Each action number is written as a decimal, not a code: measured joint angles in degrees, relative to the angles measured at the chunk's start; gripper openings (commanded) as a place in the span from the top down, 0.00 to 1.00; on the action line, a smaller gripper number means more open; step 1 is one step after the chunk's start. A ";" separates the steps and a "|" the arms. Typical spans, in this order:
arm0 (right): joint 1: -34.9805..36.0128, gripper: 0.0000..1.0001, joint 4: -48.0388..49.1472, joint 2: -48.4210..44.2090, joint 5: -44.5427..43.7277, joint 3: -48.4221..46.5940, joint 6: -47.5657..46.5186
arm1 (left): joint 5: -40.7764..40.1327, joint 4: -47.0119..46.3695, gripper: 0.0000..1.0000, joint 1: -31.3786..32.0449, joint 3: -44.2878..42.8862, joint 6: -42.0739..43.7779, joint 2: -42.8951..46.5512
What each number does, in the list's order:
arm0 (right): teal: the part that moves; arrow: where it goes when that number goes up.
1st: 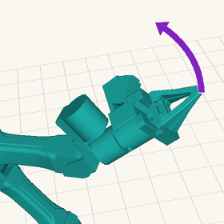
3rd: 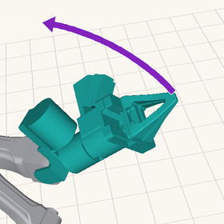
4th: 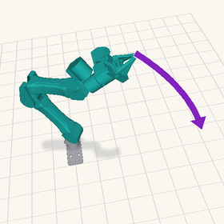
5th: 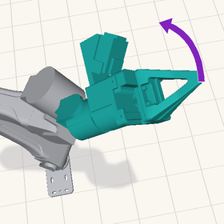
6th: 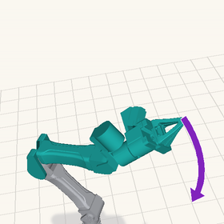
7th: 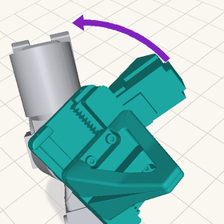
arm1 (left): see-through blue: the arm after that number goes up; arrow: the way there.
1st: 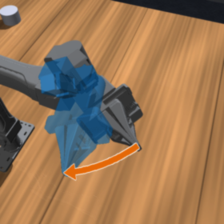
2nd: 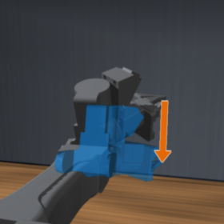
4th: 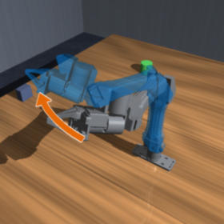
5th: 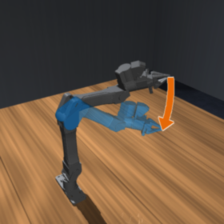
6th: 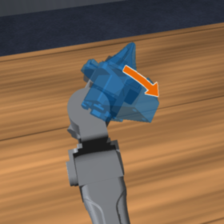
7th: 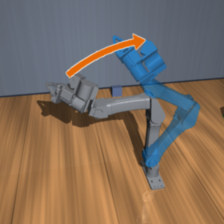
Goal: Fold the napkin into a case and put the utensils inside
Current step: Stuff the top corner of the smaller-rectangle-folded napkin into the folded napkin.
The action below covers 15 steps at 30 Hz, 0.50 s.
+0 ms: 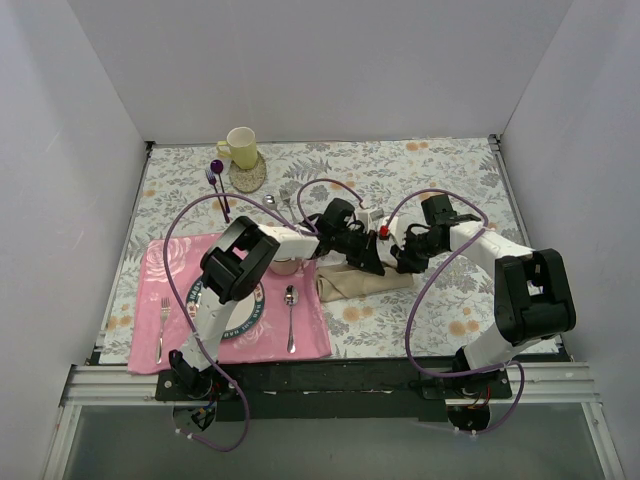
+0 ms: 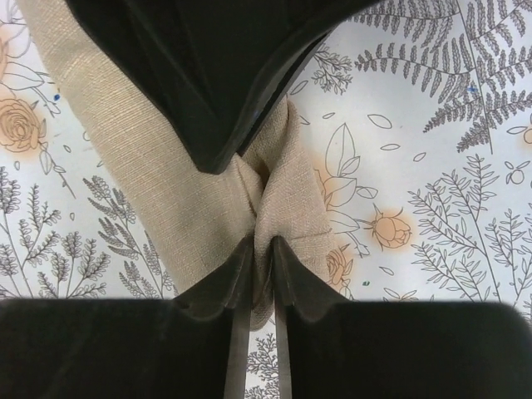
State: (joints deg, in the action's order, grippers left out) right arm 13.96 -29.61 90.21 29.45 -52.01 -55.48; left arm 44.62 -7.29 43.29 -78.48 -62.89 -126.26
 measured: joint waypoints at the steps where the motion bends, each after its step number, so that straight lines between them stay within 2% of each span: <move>1: 0.00 0.73 -0.39 -0.09 0.24 -0.09 0.15 | 0.24 0.17 1.00 -0.15 0.00 -0.09 0.00; 6: 0.00 0.71 -1.99 -0.13 0.74 -2.60 1.68 | 1.31 0.76 1.00 -0.59 -0.02 -0.52 -0.76; 10: 0.00 0.99 -2.14 -0.11 0.72 -3.74 2.01 | 2.19 0.63 1.00 -0.83 -0.09 -1.09 -1.42; 15: 0.00 0.99 -3.30 -0.09 0.72 -3.72 1.38 | 2.73 0.55 1.00 -1.18 -0.24 -2.62 -1.66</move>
State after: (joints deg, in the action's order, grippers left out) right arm 13.96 -32.91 90.13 30.17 -55.72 -54.11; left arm 47.35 -6.74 42.11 -78.72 -65.52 -127.92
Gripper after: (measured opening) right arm 0.022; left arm 0.033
